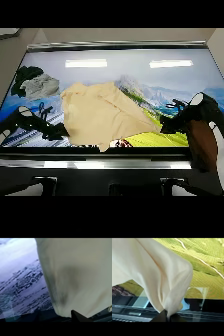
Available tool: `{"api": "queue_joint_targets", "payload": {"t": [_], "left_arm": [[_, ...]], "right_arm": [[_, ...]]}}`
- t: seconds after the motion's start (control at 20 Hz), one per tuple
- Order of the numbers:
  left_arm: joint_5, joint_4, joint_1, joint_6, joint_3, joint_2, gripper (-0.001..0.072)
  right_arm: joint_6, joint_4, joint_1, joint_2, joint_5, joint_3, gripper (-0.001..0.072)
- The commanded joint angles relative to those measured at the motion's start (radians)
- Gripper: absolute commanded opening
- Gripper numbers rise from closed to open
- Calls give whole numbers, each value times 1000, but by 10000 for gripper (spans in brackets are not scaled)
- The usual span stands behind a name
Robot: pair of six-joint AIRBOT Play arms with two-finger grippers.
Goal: Fold the shirts.
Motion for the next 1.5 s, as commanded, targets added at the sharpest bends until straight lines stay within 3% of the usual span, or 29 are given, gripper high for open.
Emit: {"api": "queue_joint_targets", "payload": {"t": [0.0,0.15,0.25,0.3,0.35,0.4,0.55,0.75,0.9,1.05,1.15,1.45], "left_arm": [[72,-50,-74,10,-95,22,469],[114,-80,-124,-16,-95,21,468],[146,-80,-145,-35,-95,21,417],[163,-81,-149,-46,-95,22,291],[171,-97,-148,-35,-94,23,82],[168,-106,-148,0,-85,29,33],[163,-74,-145,74,47,143,30],[280,-45,-114,37,532,359,30],[420,-43,-97,7,990,419,30],[438,-39,-79,-19,1335,431,30],[435,-39,-82,-78,1337,476,30],[432,-20,-82,-85,1216,552,30]], "right_arm": [[0,1,0,1,5,0,38],[0,1,0,1,6,0,38],[0,3,0,1,5,0,38],[0,13,0,1,2,0,38],[0,30,0,1,-3,0,38],[0,60,0,3,-10,0,38],[0,128,-2,79,-105,15,37],[14,68,-3,310,-409,211,37],[165,-166,-3,506,-667,456,37],[260,-336,-3,666,-711,644,37],[260,-335,-3,760,-710,673,36],[261,-412,-3,835,-603,673,36]]}}
